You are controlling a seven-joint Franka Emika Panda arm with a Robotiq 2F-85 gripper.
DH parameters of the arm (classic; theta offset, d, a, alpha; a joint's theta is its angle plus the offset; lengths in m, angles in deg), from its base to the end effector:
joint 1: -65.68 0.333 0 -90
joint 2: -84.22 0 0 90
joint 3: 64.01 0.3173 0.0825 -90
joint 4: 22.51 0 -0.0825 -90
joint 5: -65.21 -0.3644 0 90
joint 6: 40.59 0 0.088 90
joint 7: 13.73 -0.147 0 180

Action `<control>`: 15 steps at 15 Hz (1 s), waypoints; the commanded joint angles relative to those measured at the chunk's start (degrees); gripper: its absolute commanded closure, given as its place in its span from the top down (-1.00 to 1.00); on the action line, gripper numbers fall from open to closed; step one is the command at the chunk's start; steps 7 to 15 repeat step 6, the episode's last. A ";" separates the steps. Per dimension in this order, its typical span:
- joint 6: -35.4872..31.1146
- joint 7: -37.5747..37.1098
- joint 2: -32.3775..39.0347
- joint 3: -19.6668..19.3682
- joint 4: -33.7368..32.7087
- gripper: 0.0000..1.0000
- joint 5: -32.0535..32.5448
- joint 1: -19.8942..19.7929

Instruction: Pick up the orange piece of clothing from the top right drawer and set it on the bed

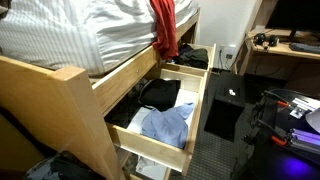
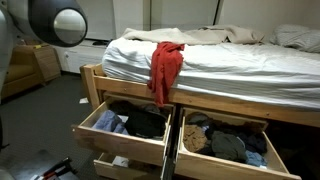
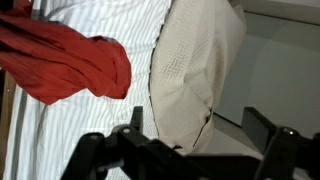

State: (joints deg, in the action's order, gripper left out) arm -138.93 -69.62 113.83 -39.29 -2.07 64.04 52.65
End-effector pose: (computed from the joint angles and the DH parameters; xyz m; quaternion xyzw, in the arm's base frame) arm 0.6116 -0.0126 0.8471 -0.8068 0.3969 -0.3039 0.3150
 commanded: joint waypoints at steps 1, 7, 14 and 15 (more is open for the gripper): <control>0.14 0.86 -0.98 -8.06 0.02 1.00 -5.90 2.40; 0.14 0.85 -0.84 -8.66 0.21 1.00 -5.81 2.75; 0.14 0.85 -0.84 -8.66 0.21 1.00 -5.81 2.75; 0.14 0.85 -0.84 -8.66 0.21 1.00 -5.81 2.75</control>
